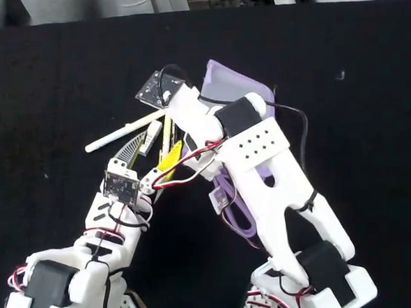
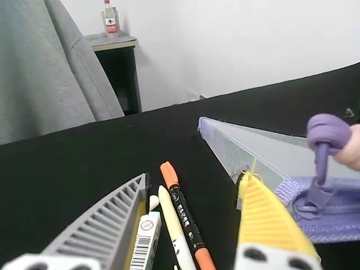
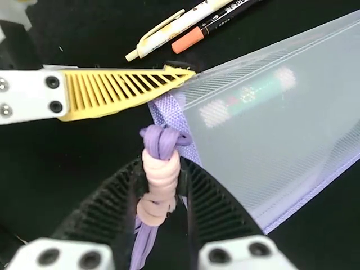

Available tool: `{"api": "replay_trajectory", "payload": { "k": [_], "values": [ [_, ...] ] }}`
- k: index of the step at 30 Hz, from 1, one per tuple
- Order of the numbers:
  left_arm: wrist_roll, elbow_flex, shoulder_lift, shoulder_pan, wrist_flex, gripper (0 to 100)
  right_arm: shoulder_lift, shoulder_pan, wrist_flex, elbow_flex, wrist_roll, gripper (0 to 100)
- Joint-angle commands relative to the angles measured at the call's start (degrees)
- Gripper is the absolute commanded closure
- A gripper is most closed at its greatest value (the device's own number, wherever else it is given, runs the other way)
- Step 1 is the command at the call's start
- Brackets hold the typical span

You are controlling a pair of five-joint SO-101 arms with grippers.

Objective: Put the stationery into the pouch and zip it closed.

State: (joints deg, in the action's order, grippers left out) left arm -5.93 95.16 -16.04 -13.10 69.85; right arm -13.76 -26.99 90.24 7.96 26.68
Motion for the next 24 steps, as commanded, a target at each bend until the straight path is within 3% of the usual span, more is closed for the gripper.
{"api": "replay_trajectory", "payload": {
  "k": [1,24],
  "values": [
    [-0.53,1.36,-0.88,-0.75,1.14,73,-2.59,1.49,-0.88,-2.77,0.18,98.8],
    [-0.18,1.36,-0.97,-1.19,1.32,73,2.68,5.19,-8.62,-2.68,4.13,98.8]
  ]
}}
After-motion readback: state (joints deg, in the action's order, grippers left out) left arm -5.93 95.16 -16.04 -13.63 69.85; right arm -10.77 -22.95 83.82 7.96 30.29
